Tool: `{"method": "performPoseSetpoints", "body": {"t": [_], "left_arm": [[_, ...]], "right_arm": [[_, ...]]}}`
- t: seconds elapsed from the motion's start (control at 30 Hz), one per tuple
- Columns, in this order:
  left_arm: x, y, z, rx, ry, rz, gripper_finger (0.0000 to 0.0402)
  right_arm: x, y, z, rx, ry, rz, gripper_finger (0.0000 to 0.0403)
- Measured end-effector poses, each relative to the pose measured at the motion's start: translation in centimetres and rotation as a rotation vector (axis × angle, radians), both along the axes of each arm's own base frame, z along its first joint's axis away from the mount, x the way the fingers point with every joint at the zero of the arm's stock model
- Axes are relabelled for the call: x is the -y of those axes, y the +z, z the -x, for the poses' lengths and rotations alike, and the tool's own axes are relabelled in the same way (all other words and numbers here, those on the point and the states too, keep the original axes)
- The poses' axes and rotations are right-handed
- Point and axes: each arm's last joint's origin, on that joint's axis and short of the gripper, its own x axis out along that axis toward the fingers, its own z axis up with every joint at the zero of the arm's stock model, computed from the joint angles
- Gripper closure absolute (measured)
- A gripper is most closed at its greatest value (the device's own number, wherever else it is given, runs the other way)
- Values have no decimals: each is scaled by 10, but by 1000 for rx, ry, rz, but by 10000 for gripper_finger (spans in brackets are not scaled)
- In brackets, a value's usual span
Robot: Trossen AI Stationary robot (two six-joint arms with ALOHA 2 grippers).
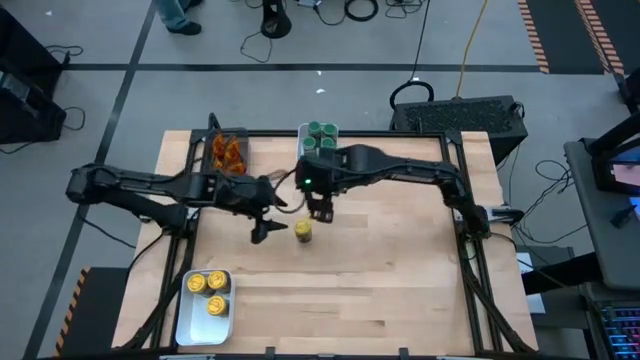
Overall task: Sort spices by type
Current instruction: Put the yellow seasoning bottle into the bottom white bin
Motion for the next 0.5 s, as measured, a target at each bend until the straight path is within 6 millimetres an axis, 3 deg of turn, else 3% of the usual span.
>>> {"method": "performPoseSetpoints", "body": {"t": [0.27, 0.37, 0.5], "left_arm": [[6, -35, -30, -101, -23, -4, 80], [8, -40, -40, -79, -41, -35, 80], [10, -52, -46, -115, -33, -99, 80]], "right_arm": [[0, 35, 49, 37, 3, 32, 126], [3, 36, 73, 83, -15, 50, 126], [10, 23, 107, 175, -53, 44, 126]]}}
